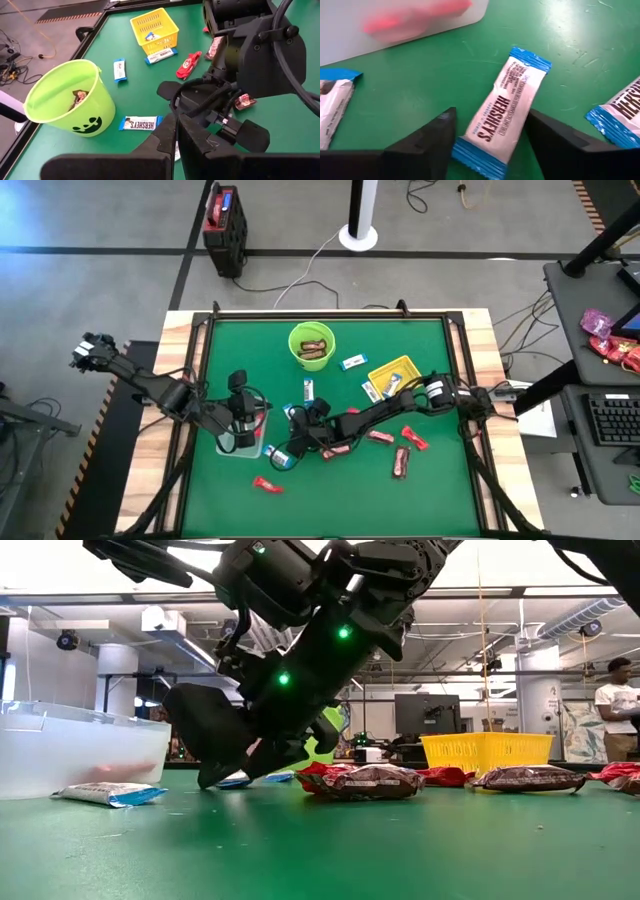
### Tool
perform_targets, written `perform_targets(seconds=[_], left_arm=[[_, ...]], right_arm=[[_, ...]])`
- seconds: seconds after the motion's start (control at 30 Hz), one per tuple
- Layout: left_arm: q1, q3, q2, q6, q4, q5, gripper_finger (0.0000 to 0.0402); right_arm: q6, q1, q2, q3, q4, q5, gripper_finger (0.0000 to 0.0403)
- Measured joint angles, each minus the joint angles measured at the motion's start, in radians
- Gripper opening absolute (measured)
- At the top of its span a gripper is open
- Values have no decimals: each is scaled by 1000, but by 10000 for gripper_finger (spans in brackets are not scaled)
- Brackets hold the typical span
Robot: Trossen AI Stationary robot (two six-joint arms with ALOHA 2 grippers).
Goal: Sort candy by brand, put in halloween buckets
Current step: Put the white chocolate bar into the yellow bin
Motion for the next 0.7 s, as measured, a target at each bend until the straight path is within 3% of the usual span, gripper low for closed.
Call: perform_targets(seconds=[0.37, 0.7], left_arm=[[0, 0, 25, 0, 13, 0, 0], [0, 0, 34, 0, 15, 0, 0]], right_arm=[[-69, -1, -2, 4, -4, 0, 39], [-128, -1, -52, 14, -72, -30, 17]])
